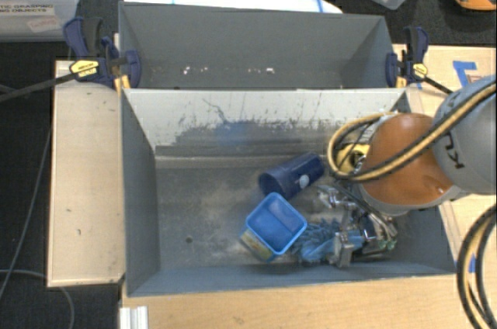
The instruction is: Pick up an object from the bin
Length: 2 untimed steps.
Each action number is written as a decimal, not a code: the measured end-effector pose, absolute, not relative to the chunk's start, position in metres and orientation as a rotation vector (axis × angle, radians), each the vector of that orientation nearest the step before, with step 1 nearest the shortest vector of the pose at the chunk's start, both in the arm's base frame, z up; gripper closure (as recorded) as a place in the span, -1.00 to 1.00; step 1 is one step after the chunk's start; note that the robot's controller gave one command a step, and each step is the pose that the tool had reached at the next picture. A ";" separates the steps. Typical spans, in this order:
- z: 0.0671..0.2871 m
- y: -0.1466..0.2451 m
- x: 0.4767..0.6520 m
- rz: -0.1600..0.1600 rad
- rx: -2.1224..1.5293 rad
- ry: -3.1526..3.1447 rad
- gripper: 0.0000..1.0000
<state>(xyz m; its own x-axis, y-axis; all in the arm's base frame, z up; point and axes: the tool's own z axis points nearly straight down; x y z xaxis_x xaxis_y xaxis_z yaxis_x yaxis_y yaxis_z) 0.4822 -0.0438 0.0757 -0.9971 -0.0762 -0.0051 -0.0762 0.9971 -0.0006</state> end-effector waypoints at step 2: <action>0.071 0.013 0.479 -0.002 -0.358 3.106 -1.00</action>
Offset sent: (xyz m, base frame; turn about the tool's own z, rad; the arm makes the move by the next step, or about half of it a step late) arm -0.0057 0.0562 -0.0057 -0.1537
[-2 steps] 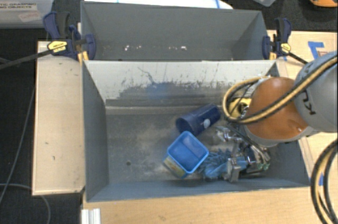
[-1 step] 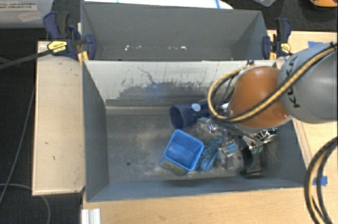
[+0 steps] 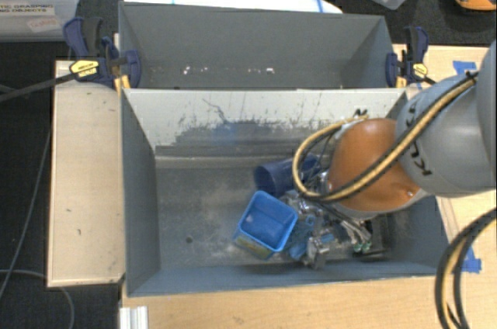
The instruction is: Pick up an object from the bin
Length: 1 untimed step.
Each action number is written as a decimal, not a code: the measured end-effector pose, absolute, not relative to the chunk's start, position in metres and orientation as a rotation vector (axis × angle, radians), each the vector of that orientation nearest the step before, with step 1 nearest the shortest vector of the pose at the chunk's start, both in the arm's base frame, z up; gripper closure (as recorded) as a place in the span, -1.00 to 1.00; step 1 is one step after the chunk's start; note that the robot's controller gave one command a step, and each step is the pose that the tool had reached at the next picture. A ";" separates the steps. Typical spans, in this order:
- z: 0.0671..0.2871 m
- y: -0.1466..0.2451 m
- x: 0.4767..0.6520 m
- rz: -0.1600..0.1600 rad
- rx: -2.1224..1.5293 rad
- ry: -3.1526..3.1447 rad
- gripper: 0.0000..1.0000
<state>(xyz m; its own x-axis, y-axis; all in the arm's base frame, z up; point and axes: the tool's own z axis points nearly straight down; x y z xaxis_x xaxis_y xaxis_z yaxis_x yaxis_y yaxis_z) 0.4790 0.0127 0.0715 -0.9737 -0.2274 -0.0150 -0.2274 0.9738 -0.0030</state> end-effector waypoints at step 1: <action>0.071 -0.013 0.516 -0.020 -0.603 3.045 1.00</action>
Offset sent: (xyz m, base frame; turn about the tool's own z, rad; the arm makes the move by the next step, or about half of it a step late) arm 0.0000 0.0000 0.0000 0.0000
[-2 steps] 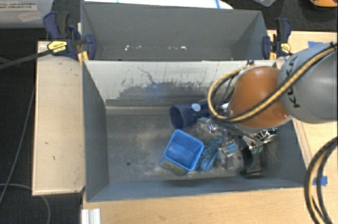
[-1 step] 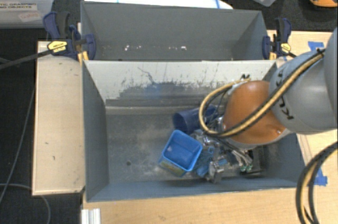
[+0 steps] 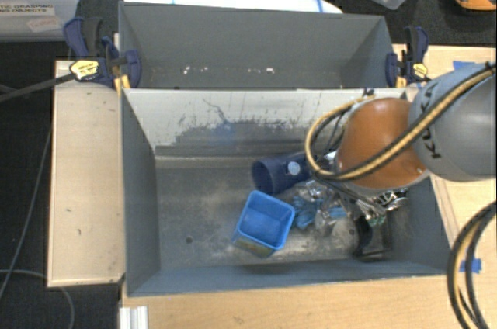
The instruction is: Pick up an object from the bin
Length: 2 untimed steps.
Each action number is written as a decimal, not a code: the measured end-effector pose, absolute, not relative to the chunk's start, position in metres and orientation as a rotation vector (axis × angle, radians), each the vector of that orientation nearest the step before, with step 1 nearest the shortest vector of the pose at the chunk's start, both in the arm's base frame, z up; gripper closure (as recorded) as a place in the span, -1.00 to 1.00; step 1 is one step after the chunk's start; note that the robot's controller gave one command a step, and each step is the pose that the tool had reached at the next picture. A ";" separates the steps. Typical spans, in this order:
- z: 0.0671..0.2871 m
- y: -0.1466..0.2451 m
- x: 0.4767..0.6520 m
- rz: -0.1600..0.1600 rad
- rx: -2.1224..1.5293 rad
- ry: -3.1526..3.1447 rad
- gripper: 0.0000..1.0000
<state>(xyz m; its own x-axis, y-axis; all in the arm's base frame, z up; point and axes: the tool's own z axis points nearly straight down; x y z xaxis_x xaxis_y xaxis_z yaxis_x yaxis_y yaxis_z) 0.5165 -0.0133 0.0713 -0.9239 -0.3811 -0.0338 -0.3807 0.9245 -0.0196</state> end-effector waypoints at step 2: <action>0.076 -0.013 0.516 -0.018 -0.602 3.047 1.00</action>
Offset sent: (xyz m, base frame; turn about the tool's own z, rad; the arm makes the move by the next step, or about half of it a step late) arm -0.0003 0.0003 0.0160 0.0001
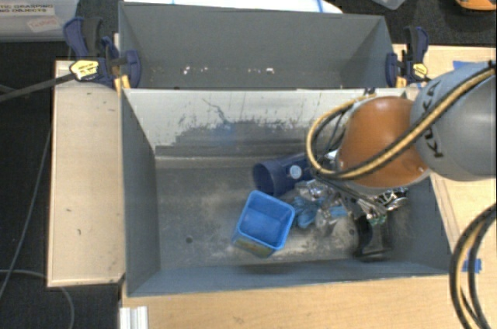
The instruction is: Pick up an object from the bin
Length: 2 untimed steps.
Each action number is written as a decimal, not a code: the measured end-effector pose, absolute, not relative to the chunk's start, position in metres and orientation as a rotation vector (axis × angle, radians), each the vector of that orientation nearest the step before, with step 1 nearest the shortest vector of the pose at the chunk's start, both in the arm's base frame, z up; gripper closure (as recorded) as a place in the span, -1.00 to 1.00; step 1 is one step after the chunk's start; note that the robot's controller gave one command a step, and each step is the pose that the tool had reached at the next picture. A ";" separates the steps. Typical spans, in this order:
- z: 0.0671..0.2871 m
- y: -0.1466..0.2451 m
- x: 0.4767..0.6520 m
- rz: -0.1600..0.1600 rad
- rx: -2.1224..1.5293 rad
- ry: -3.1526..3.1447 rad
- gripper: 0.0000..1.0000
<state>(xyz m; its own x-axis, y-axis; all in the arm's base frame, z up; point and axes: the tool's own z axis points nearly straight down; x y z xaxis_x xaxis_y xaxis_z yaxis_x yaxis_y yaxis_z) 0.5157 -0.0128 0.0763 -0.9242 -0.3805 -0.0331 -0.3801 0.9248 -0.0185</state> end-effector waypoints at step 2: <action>0.162 -0.012 0.514 -0.015 -0.597 3.054 1.00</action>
Offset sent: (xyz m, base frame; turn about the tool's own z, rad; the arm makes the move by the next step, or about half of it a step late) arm -0.0017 0.0001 0.1175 0.0013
